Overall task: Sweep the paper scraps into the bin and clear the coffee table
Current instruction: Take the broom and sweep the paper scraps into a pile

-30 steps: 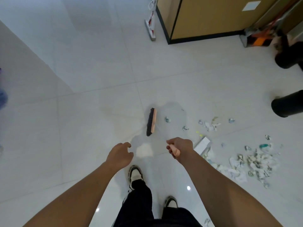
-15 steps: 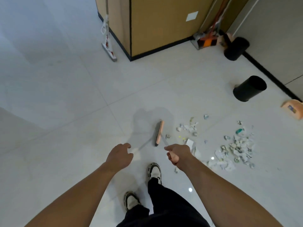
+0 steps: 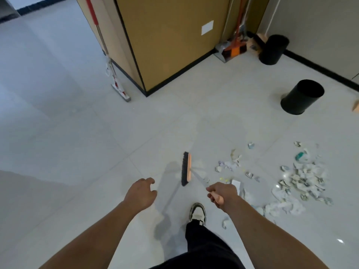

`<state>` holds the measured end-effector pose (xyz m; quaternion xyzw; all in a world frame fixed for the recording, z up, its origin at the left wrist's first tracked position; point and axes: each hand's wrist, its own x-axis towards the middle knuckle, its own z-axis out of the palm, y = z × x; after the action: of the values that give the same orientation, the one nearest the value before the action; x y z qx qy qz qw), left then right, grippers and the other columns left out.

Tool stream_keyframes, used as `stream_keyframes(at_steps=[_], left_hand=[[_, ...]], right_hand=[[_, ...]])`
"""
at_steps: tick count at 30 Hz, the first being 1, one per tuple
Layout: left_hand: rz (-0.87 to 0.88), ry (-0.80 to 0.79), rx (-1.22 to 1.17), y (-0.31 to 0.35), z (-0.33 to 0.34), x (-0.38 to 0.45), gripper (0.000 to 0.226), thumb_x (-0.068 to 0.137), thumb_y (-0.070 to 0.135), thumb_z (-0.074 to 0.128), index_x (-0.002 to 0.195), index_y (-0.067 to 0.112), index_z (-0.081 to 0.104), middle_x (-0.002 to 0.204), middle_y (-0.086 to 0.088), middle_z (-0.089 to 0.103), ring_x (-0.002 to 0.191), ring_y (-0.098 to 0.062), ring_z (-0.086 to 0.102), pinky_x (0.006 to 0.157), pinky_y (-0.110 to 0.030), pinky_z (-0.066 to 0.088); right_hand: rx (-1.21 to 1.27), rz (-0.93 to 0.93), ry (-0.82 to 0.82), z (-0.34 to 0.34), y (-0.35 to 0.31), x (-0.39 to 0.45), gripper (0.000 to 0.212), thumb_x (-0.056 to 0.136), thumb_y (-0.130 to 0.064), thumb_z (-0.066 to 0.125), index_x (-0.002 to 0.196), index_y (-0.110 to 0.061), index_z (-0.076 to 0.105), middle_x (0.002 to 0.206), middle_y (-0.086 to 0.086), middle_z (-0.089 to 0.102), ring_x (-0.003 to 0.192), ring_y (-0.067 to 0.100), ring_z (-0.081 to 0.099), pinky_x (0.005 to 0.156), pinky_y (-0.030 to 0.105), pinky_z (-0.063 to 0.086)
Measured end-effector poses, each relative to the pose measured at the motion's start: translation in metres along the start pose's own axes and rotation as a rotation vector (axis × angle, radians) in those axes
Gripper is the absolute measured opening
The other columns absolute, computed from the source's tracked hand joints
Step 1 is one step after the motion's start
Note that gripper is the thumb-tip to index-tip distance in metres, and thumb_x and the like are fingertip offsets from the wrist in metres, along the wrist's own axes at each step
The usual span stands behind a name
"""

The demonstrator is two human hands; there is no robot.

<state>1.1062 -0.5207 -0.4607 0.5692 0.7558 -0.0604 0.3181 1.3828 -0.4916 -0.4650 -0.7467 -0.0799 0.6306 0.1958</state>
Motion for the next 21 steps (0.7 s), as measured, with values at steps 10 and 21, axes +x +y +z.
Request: stream_keyframes(at_steps=[10, 21], left_hand=[[0.287, -0.109, 0.107, 0.148, -0.004, 0.085, 0.046, 0.089, 0.035, 0.055, 0.135, 0.026, 0.05, 0.126, -0.001, 0.054, 0.117, -0.019, 0.051, 0.087, -0.025, 0.038], [0.559, -0.232, 0.305, 0.231, -0.023, 0.171, 0.047, 0.092, 0.037, 0.053, 0.137, 0.025, 0.048, 0.134, -0.002, 0.05, 0.121, -0.02, 0.048, 0.09, -0.026, 0.037]], right_hand=[[0.237, -0.004, 0.242, -0.107, -0.059, 0.048, 0.007, 0.076, 0.018, 0.066, 0.082, 0.015, 0.064, 0.073, 0.022, 0.057, 0.044, 0.023, 0.049, 0.038, 0.022, 0.043], [0.391, 0.011, 0.499, -0.137, -0.079, 0.091, 0.008, 0.073, 0.012, 0.068, 0.069, 0.01, 0.06, 0.053, 0.016, 0.053, 0.038, 0.023, 0.049, 0.044, 0.028, 0.044]])
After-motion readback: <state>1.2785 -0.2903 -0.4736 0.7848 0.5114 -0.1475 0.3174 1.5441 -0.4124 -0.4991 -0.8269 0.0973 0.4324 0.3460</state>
